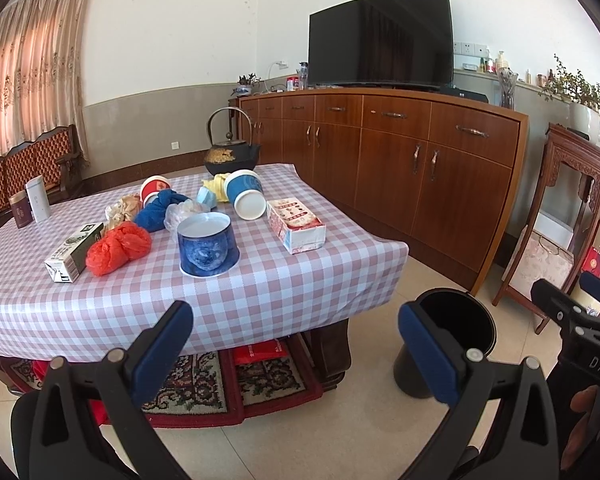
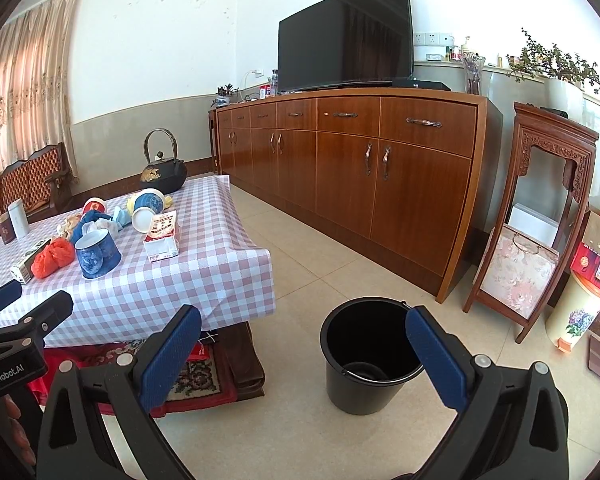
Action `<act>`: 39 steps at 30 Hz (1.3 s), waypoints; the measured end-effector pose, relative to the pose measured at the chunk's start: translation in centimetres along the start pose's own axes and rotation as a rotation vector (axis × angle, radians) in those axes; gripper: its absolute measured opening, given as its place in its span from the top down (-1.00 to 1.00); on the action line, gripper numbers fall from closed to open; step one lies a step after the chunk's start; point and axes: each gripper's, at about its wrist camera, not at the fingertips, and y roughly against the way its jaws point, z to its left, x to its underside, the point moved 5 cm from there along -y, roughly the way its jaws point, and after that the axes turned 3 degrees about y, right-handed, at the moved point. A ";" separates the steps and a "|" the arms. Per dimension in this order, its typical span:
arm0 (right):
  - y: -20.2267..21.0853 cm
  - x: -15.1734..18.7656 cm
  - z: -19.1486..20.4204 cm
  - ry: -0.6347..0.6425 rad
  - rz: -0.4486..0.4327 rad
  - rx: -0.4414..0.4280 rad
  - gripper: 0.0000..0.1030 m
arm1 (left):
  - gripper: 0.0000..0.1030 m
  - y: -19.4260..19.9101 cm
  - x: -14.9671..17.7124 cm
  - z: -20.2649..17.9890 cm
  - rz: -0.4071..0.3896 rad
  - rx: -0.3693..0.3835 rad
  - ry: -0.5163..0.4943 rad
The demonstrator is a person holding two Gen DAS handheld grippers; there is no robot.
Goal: Collect trash
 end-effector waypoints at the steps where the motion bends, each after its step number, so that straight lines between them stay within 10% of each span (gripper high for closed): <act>1: 0.0 0.0 0.0 -0.001 0.000 0.000 -1.00 | -1.00 0.0 0.0 0.0 0.001 -0.001 0.000; 39: 0.0 0.1 -0.1 0.001 -0.001 0.000 -1.00 | -0.99 0.0 0.4 0.0 0.007 -0.002 0.003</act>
